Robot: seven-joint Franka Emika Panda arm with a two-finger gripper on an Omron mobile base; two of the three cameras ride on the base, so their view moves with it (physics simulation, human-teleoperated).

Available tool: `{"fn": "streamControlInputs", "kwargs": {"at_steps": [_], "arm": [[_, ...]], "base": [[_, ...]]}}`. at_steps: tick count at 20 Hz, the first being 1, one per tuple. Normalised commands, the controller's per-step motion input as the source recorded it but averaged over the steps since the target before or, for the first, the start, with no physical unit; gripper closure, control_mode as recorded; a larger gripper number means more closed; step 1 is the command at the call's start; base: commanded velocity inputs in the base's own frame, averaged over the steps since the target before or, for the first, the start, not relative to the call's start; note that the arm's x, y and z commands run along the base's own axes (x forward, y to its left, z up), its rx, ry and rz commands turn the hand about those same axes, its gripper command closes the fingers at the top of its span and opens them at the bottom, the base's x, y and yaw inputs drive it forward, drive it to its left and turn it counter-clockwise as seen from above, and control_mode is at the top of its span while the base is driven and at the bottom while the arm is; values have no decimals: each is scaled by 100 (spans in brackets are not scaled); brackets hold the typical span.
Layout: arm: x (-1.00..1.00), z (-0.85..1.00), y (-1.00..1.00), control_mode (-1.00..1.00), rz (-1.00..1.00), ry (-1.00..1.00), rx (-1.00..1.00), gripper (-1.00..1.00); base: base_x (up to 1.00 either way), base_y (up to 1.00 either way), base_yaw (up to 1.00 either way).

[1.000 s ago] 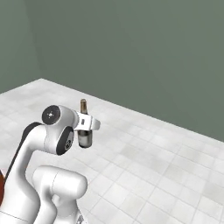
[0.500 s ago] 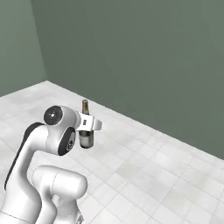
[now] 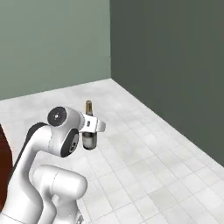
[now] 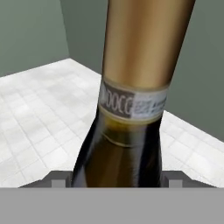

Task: There is a wine glass and glass cup on the dining counter. Place the wine bottle next to the wine glass and the juice bottle next to the glass cup.

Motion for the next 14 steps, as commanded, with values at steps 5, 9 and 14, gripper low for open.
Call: {"fn": "streamControlInputs", "kwargs": {"at_steps": [5, 9, 14], "arm": [[0, 0, 0, 100, 0, 0, 0, 100], [0, 0, 0, 100, 0, 0, 0, 100], [0, 0, 0, 100, 0, 0, 0, 100]], "base": [[55, 0, 67], [80, -2, 39], [82, -2, 37]]}}
